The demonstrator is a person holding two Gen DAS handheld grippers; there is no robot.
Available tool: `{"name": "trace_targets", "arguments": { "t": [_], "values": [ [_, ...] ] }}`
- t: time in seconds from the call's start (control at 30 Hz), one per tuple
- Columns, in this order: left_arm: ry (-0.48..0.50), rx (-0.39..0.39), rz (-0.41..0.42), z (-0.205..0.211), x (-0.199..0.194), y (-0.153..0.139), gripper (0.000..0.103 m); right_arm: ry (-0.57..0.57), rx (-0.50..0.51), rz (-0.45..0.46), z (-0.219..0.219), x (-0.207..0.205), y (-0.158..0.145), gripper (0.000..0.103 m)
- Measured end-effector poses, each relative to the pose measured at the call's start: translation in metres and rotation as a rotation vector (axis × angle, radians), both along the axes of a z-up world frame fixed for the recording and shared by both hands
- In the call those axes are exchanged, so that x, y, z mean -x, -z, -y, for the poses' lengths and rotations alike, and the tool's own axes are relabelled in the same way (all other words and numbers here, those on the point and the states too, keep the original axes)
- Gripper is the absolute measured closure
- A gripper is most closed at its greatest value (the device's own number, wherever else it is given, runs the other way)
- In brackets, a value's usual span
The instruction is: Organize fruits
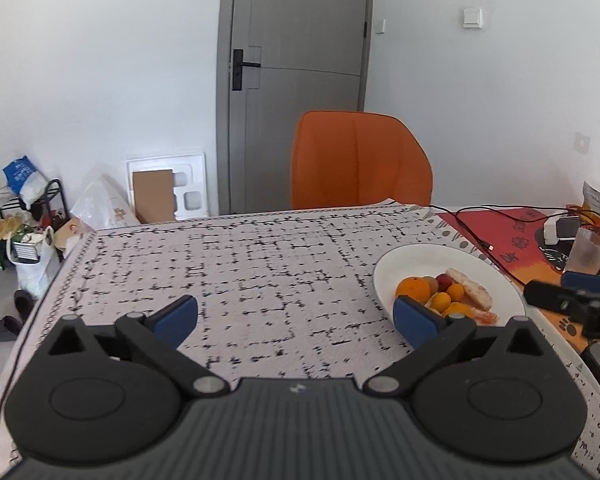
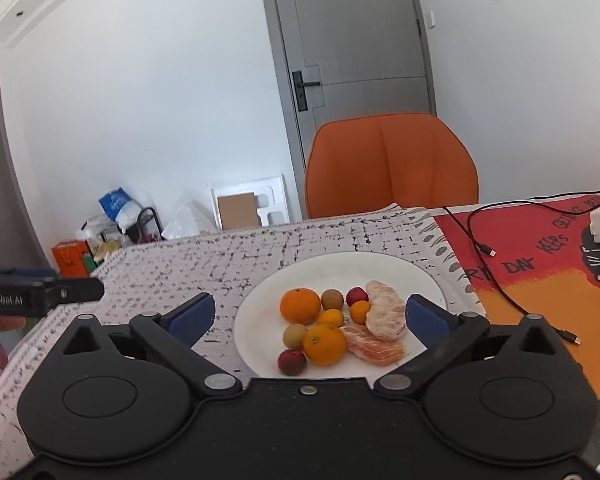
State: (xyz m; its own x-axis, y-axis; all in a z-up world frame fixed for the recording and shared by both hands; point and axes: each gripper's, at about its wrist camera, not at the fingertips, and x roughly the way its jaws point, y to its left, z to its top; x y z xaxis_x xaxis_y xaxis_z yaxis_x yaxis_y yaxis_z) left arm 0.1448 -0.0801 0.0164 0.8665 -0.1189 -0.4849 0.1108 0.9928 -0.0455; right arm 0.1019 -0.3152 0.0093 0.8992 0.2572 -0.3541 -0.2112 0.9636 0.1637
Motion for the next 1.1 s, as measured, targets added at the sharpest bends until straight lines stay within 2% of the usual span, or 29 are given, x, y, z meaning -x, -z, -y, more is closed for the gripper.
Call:
{"name": "trace_targets", "arguments": {
  "t": [0.13, 0.77, 1.1],
  "values": [
    [-0.020, 0.005, 0.000, -0.008, 0.012, -0.005, 0.000, -0.010, -0.028, 0.005, 0.000, 0.010, -0.006, 0.000],
    [-0.122, 0.028, 0.012, -0.043, 0.072, -0.016, 0.000, -0.055, -0.020, -0.002, -0.023, 0.053, -0.019, 0.000],
    [-0.155, 0.000, 0.025, -0.057, 0.102, -0.021, 0.000, -0.092, -0.015, 0.003, -0.037, 0.070, -0.021, 0.000]
  ]
}}
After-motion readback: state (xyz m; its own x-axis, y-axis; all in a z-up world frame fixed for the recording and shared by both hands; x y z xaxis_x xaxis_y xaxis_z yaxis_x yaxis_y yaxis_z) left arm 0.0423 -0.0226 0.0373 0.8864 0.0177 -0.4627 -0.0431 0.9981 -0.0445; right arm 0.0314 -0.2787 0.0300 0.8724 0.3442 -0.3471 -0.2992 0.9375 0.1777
